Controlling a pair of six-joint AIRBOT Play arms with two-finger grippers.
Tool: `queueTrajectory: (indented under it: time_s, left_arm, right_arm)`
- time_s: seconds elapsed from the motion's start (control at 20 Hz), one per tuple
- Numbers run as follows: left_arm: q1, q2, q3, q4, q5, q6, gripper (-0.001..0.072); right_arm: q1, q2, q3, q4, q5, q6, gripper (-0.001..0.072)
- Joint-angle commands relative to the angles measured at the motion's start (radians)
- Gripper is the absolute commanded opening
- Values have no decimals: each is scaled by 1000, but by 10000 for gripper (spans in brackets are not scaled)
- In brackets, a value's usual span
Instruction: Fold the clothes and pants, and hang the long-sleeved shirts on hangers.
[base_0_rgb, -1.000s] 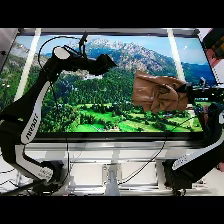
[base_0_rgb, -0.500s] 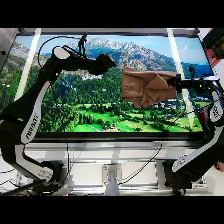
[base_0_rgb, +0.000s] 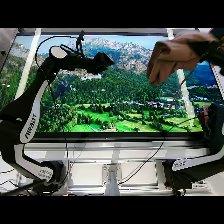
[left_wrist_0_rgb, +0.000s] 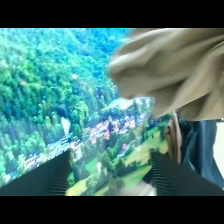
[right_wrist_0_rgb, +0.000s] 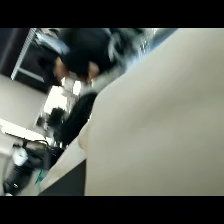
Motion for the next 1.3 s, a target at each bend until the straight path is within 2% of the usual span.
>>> queueTrajectory:
  time_s: [0.0, 0.2, 0.3, 0.45, 0.55, 0.7, 0.8, 0.9, 1.0, 1.15, 1.25]
  left_arm:
    - [3, 24, 0, -72, 0, 92, 462]
    - [3, 106, 0, -82, 0, 146, 463]
    - [3, 149, 0, -82, 0, 164, 463]
    - [3, 208, 0, -82, 0, 186, 463]
    - [3, 233, 0, -82, 0, 186, 463]
    - [3, 254, 0, -82, 0, 186, 463]
    - [3, 256, 0, -82, 0, 186, 463]
    - [3, 256, 0, -82, 0, 186, 463]
    - [3, 256, 0, -82, 0, 186, 463]
    - [3, 256, 0, -82, 0, 186, 463]
    - [3, 256, 0, -82, 0, 186, 463]
  right_arm:
    - [-119, 137, 3, 50, -41, 16, 32]
    - [-350, 262, 2, 40, -137, 87, 32]
    - [-476, 311, 2, -23, -201, 149, 32]
    - [-645, 360, 2, -221, -280, 284, 32]
    - [-734, 382, 2, -457, -281, 408, 32]
    - [-807, 394, 2, -827, -214, 578, 32]
    - [-830, 389, 2, -1099, -100, 731, 31]
    - [-830, 381, -23, -1329, 36, 823, 32]
    - [-830, 380, -81, -1419, 116, 829, 32]
    - [-829, 380, -183, -1424, 179, 827, 32]
    - [-829, 380, -237, -1443, 212, 784, 32]
